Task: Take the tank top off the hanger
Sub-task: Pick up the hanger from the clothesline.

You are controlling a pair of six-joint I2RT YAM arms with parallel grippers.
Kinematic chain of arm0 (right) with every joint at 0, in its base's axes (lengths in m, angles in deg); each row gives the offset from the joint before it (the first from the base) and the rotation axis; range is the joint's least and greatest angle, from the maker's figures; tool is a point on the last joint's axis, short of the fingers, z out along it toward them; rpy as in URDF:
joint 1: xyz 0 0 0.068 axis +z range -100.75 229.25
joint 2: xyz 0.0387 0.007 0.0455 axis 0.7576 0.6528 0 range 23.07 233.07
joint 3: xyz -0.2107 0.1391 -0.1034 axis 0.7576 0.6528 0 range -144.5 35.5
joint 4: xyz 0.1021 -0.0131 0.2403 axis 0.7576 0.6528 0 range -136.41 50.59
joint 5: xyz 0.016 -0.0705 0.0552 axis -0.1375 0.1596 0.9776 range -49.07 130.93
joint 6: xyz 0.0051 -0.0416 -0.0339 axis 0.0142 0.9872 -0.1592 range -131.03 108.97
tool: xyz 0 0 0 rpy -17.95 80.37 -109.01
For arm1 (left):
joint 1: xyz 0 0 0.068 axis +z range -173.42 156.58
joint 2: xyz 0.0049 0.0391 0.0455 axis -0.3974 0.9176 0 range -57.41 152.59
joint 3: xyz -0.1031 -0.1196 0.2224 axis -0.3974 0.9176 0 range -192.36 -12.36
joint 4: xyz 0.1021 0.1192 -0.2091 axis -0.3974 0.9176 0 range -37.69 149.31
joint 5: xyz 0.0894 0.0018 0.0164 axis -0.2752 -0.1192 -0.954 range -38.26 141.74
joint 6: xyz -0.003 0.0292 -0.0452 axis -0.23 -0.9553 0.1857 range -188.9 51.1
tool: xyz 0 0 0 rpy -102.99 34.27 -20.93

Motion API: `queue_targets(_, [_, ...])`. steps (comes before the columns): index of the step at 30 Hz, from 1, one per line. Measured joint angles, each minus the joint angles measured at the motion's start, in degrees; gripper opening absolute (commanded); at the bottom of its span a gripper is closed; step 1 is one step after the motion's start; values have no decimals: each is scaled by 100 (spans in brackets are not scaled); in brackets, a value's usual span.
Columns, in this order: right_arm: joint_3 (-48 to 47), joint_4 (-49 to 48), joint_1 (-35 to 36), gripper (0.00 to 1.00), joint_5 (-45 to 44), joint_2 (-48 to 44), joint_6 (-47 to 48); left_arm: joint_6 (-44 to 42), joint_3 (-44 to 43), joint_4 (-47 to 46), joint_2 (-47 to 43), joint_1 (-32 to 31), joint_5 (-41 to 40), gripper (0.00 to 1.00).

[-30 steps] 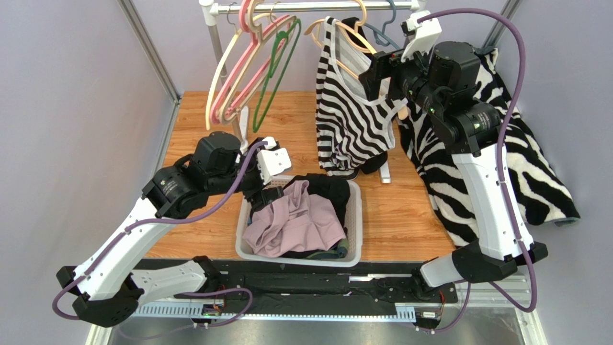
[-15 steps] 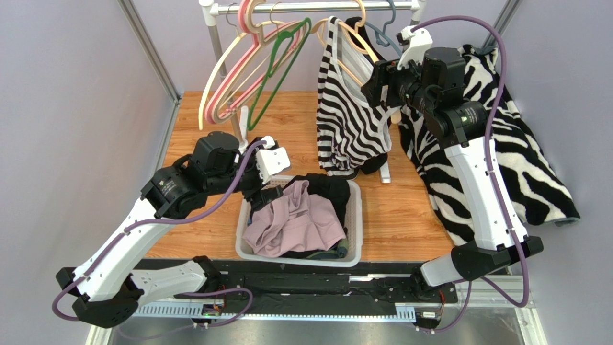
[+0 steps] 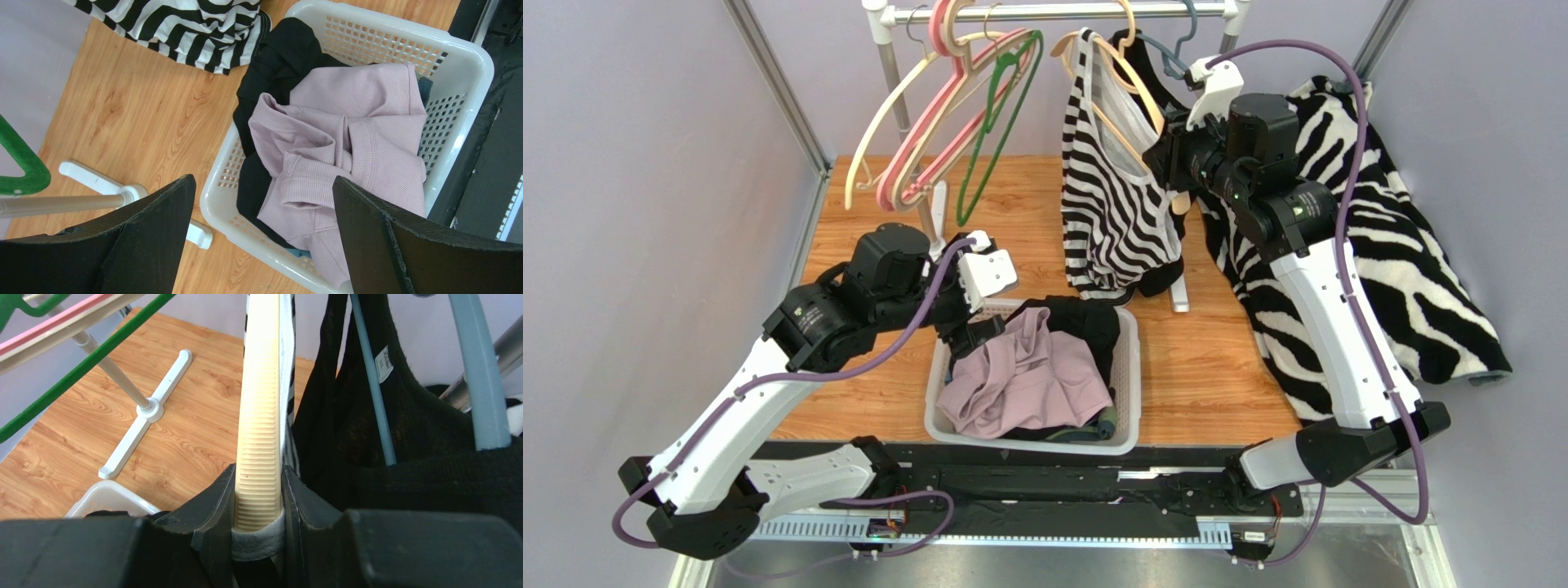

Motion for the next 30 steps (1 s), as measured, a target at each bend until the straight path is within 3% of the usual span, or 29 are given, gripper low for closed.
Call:
queue_targets(19, [2006, -3106, 254, 0, -186, -1213, 57, 7, 13, -2, -118, 125, -22, 91])
queue_targets(24, [2345, -3115, 284, 0, -59, -1493, -46, 4, 13, -2, -133, 129, -24, 91])
queue_targets(30, [2444, -2157, 295, 0, 391, -2291, -66, 4, 13, -2, -133, 133, -24, 91])
